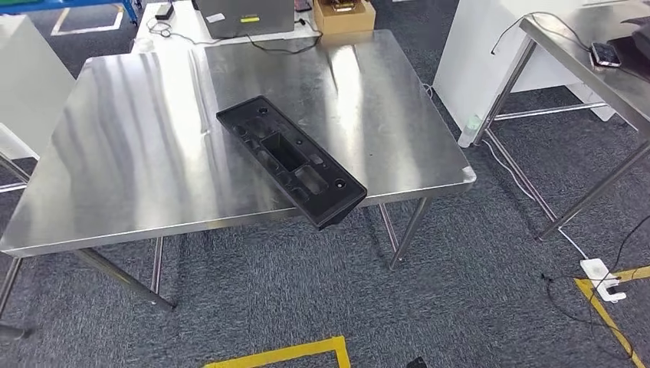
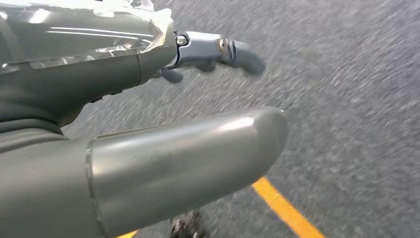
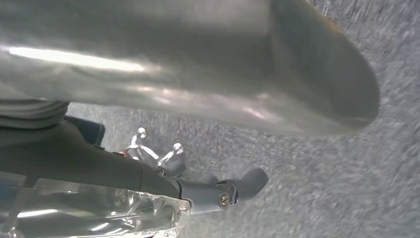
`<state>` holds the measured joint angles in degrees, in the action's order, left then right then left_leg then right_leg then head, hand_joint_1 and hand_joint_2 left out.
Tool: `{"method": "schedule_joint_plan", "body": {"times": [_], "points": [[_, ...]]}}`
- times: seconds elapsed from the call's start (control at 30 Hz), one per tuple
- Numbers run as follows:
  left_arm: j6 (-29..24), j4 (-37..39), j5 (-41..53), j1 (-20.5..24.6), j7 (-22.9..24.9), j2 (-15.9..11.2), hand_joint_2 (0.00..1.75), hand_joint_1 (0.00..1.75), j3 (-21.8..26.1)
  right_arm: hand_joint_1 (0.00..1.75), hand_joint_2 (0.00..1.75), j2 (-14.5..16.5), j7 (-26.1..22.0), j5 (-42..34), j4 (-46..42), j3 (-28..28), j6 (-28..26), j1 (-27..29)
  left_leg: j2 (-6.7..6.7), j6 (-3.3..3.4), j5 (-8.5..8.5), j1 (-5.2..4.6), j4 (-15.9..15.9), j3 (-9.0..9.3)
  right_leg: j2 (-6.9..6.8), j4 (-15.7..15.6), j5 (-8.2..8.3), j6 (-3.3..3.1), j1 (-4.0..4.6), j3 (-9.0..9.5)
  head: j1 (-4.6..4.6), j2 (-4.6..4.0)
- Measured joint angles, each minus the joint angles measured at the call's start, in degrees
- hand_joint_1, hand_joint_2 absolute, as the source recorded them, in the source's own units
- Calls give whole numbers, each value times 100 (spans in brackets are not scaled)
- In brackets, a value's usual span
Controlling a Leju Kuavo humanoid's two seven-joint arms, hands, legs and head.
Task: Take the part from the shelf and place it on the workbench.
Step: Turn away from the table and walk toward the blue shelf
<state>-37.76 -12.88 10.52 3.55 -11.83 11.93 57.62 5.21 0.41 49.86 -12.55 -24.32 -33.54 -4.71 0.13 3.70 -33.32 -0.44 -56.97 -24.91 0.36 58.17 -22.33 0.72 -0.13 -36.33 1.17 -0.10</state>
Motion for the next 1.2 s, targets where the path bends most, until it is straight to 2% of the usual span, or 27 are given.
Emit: {"method": "schedule_joint_plan", "body": {"times": [0.07, 0.13, 0.17, 0.23, 0.27, 0.3, 0.33, 0.37, 0.4, 0.43, 0.47, 0.5, 0.53, 0.6, 0.63, 0.7, 0.77, 0.8, 0.83, 0.9, 0.97, 1.0, 1.03, 1.1, 1.13, 1.17, 1.2], "points": [[4, 0, 7, -3, 1, -12, 0, 0, -12, 0, 0, 8, 7, 3, 7, 54, -3, 7, 4, 14, 108, -23, 49, -37, -8, -43, 89, 86, 1, -4, 1, -1], [6, 0, 9, 1, 2, -12, 0, 0, -29, 0, 0, 8, 11, 2, 15, 97, -6, 19, 25, 42, 286, 2, 159, -110, -14, 38, -18, 101, 21, -89, 8, -1], [8, 1, 10, 1, 3, -9, 0, 0, -38, 0, 0, 5, 13, 2, 19, 115, -7, 25, 37, 52, 387, 21, 210, -167, -16, 216, -206, 77, 30, -171, 15, -1], [10, 2, 13, -9, 4, -4, 0, 0, -54, 0, 0, -5, 15, 2, 24, 136, -7, 29, 60, 57, 524, 26, 222, -317, -20, 892, -726, 36, -3, -362, 28, -1], [10, 2, 13, -17, 4, -3, 0, 0, -61, 0, 0, -9, 15, 2, 26, 144, -7, 33, 74, 44, 580, 27, 217, -391, -21, 1243, -888, 63, -23, -415, 28, -1], [10, 3, 13, -25, 5, 0, 0, 0, -68, 0, 0, -15, 16, 1, 27, 151, -7, 39, 87, 33, 635, 28, 211, -463, -21, 1482, -944, 121, -44, -402, 29, -1], [11, 3, 13, -28, 5, 0, 0, 0, -75, 0, 0, -18, 16, -1, 28, 156, -7, 45, 96, 16, 686, 32, 203, -530, -22, 1506, -888, 198, -63, -278, 30, -1], [18, 3, 13, -29, 5, 1, 0, 0, -82, 0, 0, -22, 16, -6, 30, 160, -7, 48, 104, -5, 730, 38, 189, -591, -24, 1304, -778, 275, -85, -42, 30, -1], [31, 3, 15, -28, 5, 1, 0, 0, -86, 0, 0, -26, 16, -14, 30, 161, -8, 48, 107, -30, 764, 43, 162, -636, -28, 900, -682, 330, -106, 289, 31, -1], [45, 2, 18, -25, 4, -1, 0, 0, -90, 0, 0, -28, 16, -22, 31, 161, -9, 44, 107, -57, 790, 41, 120, -684, -29, 414, -658, 346, -111, 648, 36, -1], [64, 1, 22, -21, 4, -4, 0, 0, -93, 0, 0, -29, 16, -28, 31, 161, -12, 44, 106, -90, 816, 37, 81, -718, -26, 35, -672, 323, -99, 897, 39, -1], [81, -1, 28, -18, 3, -7, 0, 0, -96, 0, 0, -29, 16, -33, 33, 161, -15, 47, 103, -121, 840, 31, 42, -743, -20, -214, -713, 285, -84, 1032, 43, -1], [94, -2, 32, -16, 2, -10, 0, 0, -98, 0, 0, -29, 16, -38, 37, 161, -16, 55, 98, -153, 866, 27, 18, -770, -13, -301, -747, 244, -61, 1056, 43, -1], [108, -1, 32, -22, 1, -15, 0, 0, -97, 0, 0, -24, 16, -53, 50, 160, -17, 77, 74, -221, 862, 40, -26, -815, -15, -293, -701, 153, -93, 965, 36, -1], [107, -1, 27, -27, -1, -16, 0, 0, -97, 0, 0, -22, 19, -60, 55, 159, -13, 83, 57, -255, 755, 53, -108, -862, -24, -291, -661, 89, -116, 926, 30, -1], [104, -1, 5, -34, -8, -13, 0, 0, -96, 0, 0, -13, 23, -64, 59, 157, 0, 84, 19, -321, 278, 81, -578, -1041, -45, -294, -556, -30, -142, 814, 15, -1], [107, 0, -20, -35, -30, -3, 0, 0, -96, 0, 0, 1, 27, -61, 59, 156, 17, 83, 3, -369, -188, 104, -1297, -1241, -53, -285, -442, -69, -130, 688, 4, -1], [113, 0, -28, -36, -45, 0, 0, 0, -96, 0, 0, 6, 29, -58, 59, 156, 25, 82, -2, -385, -255, 117, -1535, -1272, -54, -274, -386, -61, -126, 622, 4, -1], [125, -1, -29, -36, -62, 2, 0, 0, -96, 0, 0, 8, 31, -55, 59, 156, 30, 79, -2, -396, -190, 133, -1576, -1200, -54, -255, -336, -44, -127, 551, 4, -1], [156, -4, -30, -33, -92, 2, 0, 0, -96, 0, 0, 8, 38, -50, 59, 156, 34, 70, -4, -404, 138, 163, -1038, -748, -50, -192, -262, 12, -141, 408, 3, -1], [200, -8, -30, -13, -125, 11, 0, 0, -96, 0, 0, 8, 60, -33, 59, 156, 34, 52, -41, -383, 255, 164, -263, -229, -46, -132, -200, 95, -141, 307, 2, -1], [217, -9, -29, -5, -142, 18, 0, 0, -96, 0, 0, 8, 72, -22, 59, 156, 34, 39, -62, -356, 241, 150, -43, -104, -45, -117, -165, 138, -133, 283, 5, -1], [233, -10, -27, 2, -155, 26, 0, 0, -96, 0, 0, 8, 85, -11, 59, 156, 34, 27, -82, -321, 214, 124, 39, -79, -46, -120, -120, 184, -127, 268, 5, 0], [244, -10, -19, 6, -166, 38, 0, 0, -95, 0, 0, 8, 93, 0, 60, 154, 32, 17, -61, -198, 316, 90, 49, -189, -43, -136, -45, 270, -118, 228, 5, 0], [251, -10, -11, 12, -166, 45, 0, 0, -94, 0, 0, 4, 95, 2, 61, 152, 29, 17, -45, -124, 387, 84, 67, -262, -41, -79, -109, 276, -115, 165, 2, 0], [264, -13, -2, 18, -166, 49, 0, 0, -92, 0, 0, 3, 90, 7, 62, 150, 27, 20, -24, -56, 473, 83, 91, -351, -39, 97, -295, 248, -109, 73, 5, 0], [280, -15, 7, 23, -166, 51, 0, 0, -92, 0, 0, 3, 82, 17, 62, 150, 24, 17, -3, -9, 558, 82, 103, -446, -40, 417, -582, 196, -112, -41, 10, 0]]}}
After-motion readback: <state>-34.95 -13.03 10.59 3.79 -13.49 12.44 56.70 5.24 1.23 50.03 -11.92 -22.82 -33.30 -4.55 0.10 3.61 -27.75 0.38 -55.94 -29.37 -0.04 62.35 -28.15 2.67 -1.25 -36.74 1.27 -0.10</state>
